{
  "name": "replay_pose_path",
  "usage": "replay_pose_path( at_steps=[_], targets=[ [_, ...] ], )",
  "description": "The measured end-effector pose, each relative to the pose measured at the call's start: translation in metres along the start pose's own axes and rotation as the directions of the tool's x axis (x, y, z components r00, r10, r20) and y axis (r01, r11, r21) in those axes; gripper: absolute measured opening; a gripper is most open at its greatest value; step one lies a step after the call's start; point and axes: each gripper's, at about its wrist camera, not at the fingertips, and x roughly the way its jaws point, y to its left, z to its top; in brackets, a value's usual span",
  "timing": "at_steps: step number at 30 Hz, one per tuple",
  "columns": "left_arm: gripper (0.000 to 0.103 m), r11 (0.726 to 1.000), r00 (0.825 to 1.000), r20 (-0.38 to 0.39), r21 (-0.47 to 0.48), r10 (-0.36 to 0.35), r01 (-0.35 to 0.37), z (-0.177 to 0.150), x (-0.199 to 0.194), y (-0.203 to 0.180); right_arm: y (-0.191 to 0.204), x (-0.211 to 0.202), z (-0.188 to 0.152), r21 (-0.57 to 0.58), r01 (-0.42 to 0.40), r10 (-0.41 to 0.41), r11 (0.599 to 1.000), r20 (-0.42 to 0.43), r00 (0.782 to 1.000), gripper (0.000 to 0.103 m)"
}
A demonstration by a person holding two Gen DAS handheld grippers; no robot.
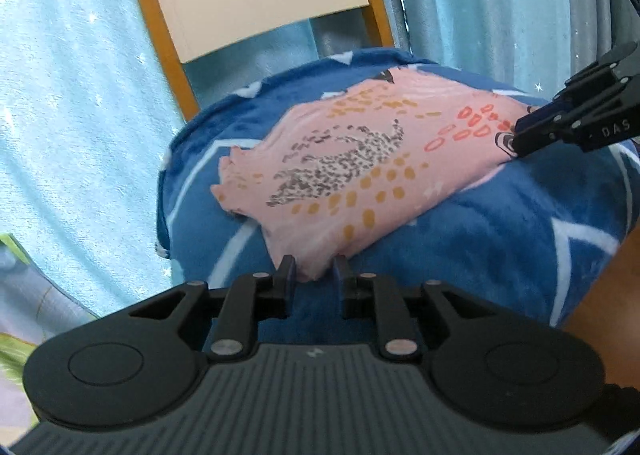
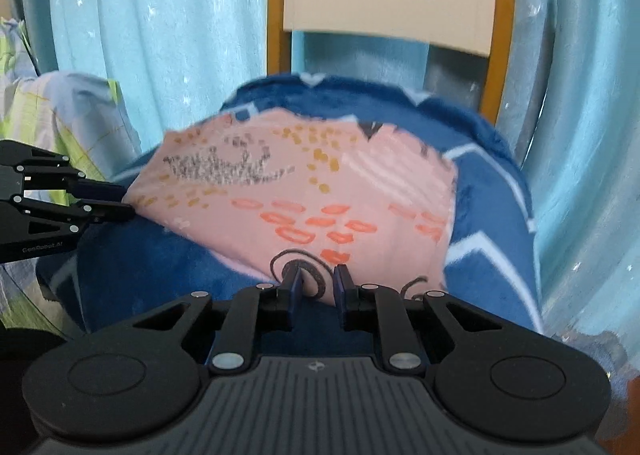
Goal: Fold clothes
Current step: 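Lower the pants onto the blue blanket and open both tools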
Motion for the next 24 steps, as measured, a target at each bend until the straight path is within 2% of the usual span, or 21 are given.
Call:
replay_pose_path(
  at_steps=[4,9,13,16,19,22,24],
  targets=[
    [0.017,1.0,0.999,0.032,-0.016,0.011,-0.01,0.017,0.001,0.007,-0.003,0.0,0.014,-0.001,0.003,-0.003,1.0,0.036,0.999,0.02],
    [0.022,1.0,1.0,0.019,-0.008,-0.005,0.006,0.037,0.029,0.018,-0.001,0.027,0.033,-0.038,-0.006,0.006,0.999,0.016,1.0,0.02],
    [0.022,1.0,0.999,0.044,-0.003,0.014,-0.014,0.035,0.017,0.037,0.001,0.031,0.037,-0.064,-0.03,0.031,0.997,0.016,0.999,0.022],
    [0.022,0.997,0.999,0.034,-0.066,0.034,-0.032,0.026,0.008,0.057,0.003,0.035,0.03,-0.069,-0.071,0.07,0.995,-0.02,0.997,0.023],
    [0.022,0.993,0.999,0.039,-0.118,0.026,-0.021,0.03,0.012,0.066,0.013,0.036,0.015,-0.134,-0.086,0.079,0.987,-0.052,0.996,0.024],
    [0.023,0.995,0.998,0.059,-0.098,-0.006,0.012,0.041,0.022,0.053,0.015,0.033,0.012,-0.143,-0.084,0.078,0.986,-0.049,0.996,0.024],
    [0.026,0.998,0.997,0.057,-0.025,-0.058,0.059,0.042,0.026,0.036,0.013,0.032,0.014,-0.126,-0.091,0.085,0.988,-0.05,0.995,0.026]
  ],
)
